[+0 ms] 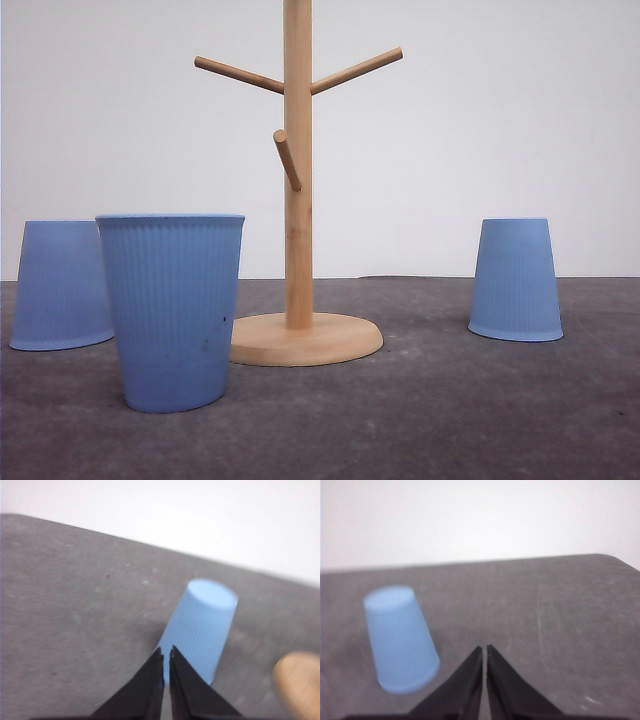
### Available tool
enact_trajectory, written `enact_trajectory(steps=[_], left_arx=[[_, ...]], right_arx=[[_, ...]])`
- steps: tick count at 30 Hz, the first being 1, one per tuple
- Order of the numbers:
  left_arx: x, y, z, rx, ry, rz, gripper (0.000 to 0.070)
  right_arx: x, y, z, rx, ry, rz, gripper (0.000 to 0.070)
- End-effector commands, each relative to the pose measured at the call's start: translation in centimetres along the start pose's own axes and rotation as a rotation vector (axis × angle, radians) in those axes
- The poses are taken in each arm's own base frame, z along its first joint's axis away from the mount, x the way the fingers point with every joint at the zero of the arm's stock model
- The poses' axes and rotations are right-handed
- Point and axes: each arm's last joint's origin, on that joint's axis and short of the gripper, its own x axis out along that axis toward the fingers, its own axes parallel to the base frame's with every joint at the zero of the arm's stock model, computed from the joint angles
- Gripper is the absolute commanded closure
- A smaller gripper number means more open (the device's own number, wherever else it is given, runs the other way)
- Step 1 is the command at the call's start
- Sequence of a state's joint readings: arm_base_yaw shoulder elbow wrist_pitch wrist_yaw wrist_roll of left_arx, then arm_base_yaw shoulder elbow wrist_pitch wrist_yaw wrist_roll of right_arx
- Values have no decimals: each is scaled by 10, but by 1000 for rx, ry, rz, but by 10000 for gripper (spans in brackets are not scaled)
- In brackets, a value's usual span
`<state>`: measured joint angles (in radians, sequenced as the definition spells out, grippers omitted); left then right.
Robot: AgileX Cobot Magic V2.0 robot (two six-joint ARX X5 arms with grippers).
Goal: Place three cups
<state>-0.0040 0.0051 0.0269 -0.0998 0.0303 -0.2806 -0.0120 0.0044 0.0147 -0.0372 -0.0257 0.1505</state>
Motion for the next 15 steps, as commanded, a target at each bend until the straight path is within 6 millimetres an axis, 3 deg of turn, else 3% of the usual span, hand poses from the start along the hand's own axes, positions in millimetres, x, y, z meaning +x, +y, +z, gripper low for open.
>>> enact_trajectory(steps=[1, 6, 15], left_arx=[[-1, -2, 6, -173, -48, -21, 700], [-11, -10, 34, -203, -78, -33, 696], [-39, -24, 86, -156, 99, 92, 696]], right_arx=[[-1, 1, 7, 143, -42, 13, 691], [-9, 5, 33, 226, -69, 22, 693], [-27, 14, 81, 232, 56, 33, 693]])
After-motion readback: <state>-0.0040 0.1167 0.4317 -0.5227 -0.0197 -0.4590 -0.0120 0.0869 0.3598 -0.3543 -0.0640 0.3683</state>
